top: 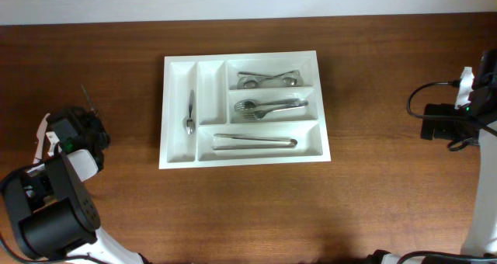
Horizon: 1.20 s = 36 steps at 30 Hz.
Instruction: Pack container
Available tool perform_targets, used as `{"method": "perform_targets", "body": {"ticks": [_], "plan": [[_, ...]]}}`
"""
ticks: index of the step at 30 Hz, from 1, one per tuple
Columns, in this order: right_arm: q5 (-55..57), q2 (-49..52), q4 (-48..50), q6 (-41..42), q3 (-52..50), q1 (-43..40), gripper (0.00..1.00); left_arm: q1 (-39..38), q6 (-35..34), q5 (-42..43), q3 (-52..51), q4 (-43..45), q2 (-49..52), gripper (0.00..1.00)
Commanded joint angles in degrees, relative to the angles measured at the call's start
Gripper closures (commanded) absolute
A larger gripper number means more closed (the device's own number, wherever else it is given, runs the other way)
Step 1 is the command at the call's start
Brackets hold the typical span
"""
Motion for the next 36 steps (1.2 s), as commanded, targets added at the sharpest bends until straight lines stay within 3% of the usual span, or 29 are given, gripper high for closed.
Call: {"method": "perform_targets", "body": {"ticks": [1, 5, 15, 16, 19, 20, 22, 25, 28, 33, 36], "plan": [[0.92, -1.07, 0.02, 0.46, 0.02, -0.26, 0.01, -0.33, 2.14, 2.64, -0.52, 3.15, 1.27, 0.98], [0.92, -1.07, 0.02, 0.46, 0.02, -0.26, 0.01, -0.33, 4.39, 4.15, -0.09, 6.93, 1.27, 0.98], [0.92, -1.07, 0.02, 0.48, 0.02, -0.26, 0.01, -0.33, 6.49, 6.08, 1.57, 6.88, 1.27, 0.98], [0.92, -1.07, 0.02, 0.46, 0.02, -0.26, 0.01, -0.33, 6.47, 6.05, 1.57, 6.91, 1.27, 0.92], [0.92, -1.07, 0.02, 0.46, 0.02, -0.26, 0.01, -0.31, 6.49, 6.03, 1.57, 6.93, 1.27, 0.52], [0.92, -1.07, 0.02, 0.46, 0.02, -0.26, 0.01, -0.28, 6.54, 6.05, 1.57, 6.93, 1.27, 0.45], [0.92, -1.07, 0.02, 0.48, 0.02, -0.26, 0.01, -0.26, 7.28, 6.08, 1.57, 7.1, 1.27, 0.42], [0.92, -1.07, 0.02, 0.46, 0.02, -0.26, 0.01, -0.26, 18.99, 9.27, 2.62, 10.95, 1.27, 0.39], [0.92, -1.07, 0.02, 0.48, 0.02, -0.26, 0.01, -0.17, 26.32, 14.01, 6.14, 10.19, 1.2, 0.33], [0.92, -1.07, 0.02, 0.46, 0.02, -0.26, 0.01, 0.13, 34.58, 21.64, 14.45, 4.92, 0.85, 0.31], [0.92, -1.07, 0.02, 0.46, 0.02, -0.26, 0.01, 0.31, 43.56, 26.25, 21.09, -3.41, -0.02, 0.3]]}}
